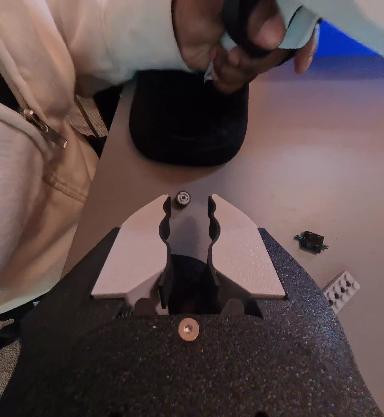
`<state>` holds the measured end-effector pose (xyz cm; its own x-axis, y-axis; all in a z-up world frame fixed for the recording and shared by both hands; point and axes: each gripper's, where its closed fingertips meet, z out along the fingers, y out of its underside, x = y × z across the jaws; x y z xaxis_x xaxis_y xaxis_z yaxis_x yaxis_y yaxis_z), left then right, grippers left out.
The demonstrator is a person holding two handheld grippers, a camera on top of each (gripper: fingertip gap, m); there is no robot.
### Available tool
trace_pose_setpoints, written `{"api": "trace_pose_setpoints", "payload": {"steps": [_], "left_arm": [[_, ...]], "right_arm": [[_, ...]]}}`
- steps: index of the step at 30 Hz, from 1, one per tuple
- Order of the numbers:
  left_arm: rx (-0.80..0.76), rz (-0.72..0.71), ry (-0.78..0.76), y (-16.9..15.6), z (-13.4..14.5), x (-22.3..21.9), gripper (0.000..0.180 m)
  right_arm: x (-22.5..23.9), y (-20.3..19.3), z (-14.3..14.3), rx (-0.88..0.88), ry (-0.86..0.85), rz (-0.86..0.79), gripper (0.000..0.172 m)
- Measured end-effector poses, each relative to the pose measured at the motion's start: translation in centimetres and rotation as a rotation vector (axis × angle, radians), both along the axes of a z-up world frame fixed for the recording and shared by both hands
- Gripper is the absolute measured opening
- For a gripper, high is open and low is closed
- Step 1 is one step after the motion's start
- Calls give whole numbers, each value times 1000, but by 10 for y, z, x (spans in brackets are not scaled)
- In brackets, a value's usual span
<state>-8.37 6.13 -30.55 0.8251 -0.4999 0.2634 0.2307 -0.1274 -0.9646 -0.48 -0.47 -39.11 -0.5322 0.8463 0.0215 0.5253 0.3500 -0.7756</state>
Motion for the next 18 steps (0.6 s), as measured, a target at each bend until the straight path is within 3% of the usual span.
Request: {"api": "trace_pose_setpoints", "payload": {"steps": [18], "left_arm": [[-3, -1, 10, 1, 0, 1, 11]], "right_arm": [[-3, -5, -22, 172, -71, 33, 14]]}}
